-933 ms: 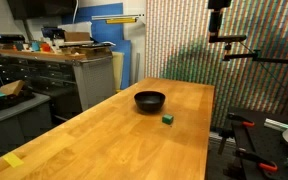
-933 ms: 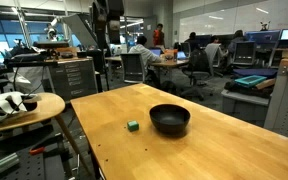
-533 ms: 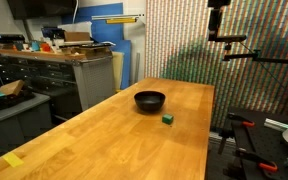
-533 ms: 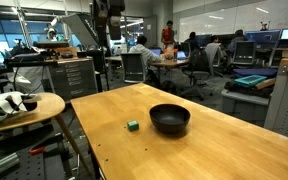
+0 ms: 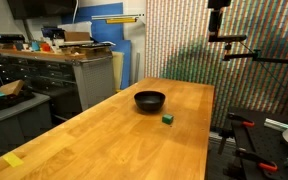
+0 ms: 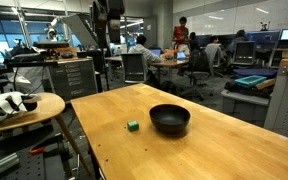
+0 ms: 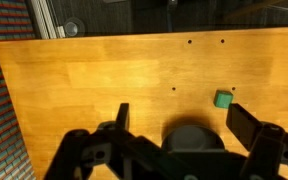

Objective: Put the green block in the black bowl

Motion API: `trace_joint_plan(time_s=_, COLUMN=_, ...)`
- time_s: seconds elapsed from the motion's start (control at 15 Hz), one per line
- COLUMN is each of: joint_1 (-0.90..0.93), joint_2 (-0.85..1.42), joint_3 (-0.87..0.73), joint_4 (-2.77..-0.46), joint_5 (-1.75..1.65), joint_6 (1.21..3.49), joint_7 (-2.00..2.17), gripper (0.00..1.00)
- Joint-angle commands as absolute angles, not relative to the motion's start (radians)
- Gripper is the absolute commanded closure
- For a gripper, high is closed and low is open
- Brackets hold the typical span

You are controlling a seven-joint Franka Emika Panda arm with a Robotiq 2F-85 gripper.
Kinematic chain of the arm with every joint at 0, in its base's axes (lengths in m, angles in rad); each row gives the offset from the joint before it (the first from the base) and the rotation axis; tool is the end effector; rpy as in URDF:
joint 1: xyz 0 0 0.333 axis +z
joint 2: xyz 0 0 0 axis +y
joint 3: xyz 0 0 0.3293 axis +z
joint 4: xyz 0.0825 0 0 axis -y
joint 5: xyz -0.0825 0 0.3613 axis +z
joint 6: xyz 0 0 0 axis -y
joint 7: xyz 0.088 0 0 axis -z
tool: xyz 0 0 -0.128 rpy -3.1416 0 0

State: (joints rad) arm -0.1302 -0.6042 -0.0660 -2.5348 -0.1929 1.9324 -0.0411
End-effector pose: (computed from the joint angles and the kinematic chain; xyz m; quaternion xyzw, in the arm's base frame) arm 0.3272 -0.0837 0.4735 0.9967 -0.0375 -0.0070 0.0711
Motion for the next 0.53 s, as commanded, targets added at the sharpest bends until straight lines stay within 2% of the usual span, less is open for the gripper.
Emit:
trace_joint_plan(time_s=0.0, joint_1=-0.121, joint_2=-0.568, joint_3=-0.048, joint_4=-2.532, joint_5=-0.188, joint_6=1.952, joint_7=0.024, gripper=0.00)
trace_joint_plan(time_s=0.47, joint_1=-0.087, joint_2=-0.448, joint_3=0.052, joint_4=-2.530, joint_5=-0.178, joint_6=2.059, joint_7=0.229, gripper=0.00)
